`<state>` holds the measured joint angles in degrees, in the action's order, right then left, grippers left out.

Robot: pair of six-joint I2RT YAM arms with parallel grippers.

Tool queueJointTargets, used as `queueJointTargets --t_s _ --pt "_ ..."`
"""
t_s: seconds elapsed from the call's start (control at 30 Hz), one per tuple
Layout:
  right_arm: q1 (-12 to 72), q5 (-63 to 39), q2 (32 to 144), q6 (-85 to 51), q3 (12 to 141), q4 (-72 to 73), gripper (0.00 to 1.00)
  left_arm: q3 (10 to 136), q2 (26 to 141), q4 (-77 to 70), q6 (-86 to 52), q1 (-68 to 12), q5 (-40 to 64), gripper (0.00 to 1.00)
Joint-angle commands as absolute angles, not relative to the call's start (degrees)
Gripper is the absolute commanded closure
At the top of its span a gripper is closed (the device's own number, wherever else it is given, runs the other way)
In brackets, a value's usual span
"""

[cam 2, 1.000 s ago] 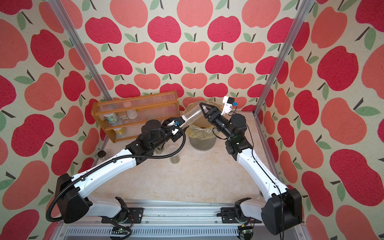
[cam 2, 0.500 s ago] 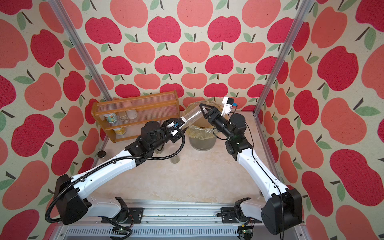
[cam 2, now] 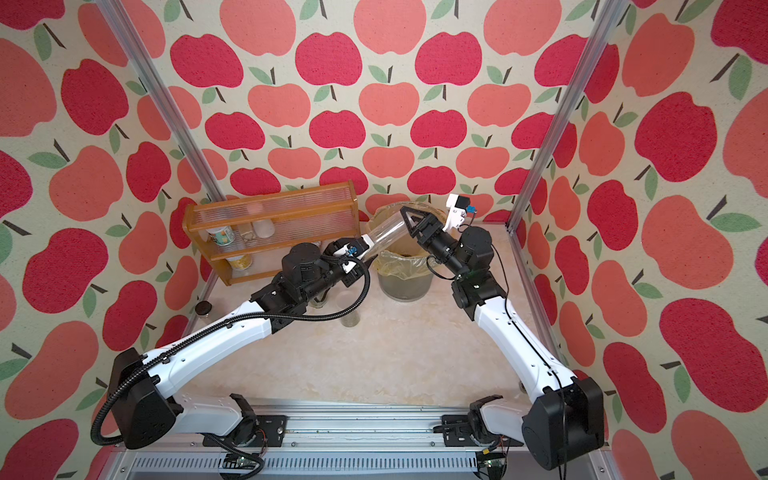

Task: Empty moldy mung beans from jars
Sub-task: Unscrew the lid from the jar.

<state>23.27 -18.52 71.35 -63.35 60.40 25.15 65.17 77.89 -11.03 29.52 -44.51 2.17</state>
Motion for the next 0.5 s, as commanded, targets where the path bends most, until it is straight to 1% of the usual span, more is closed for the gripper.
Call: queueJointTargets --t_s 0.0,0.1,0.3,0.47 --pt "22.92 -18.73 71.41 -63.08 61.07 26.09 0.32 64.95 76.3 -12.61 29.35 -44.76 2.64 0.61" --pt "22.92 -20.01 72.1 -63.24 61.68 26.17 0.34 65.19 76.57 -12.78 29.64 -44.76 2.29 0.61" --pt "22.92 -22.43 73.55 -63.83 63.16 25.46 0.35 65.57 76.62 -12.83 29.64 -44.69 2.72 0.61" --pt "22.94 -22.77 73.61 -63.95 63.06 26.58 0.44 66.0 77.07 -12.26 29.92 -44.74 2.55 0.61"
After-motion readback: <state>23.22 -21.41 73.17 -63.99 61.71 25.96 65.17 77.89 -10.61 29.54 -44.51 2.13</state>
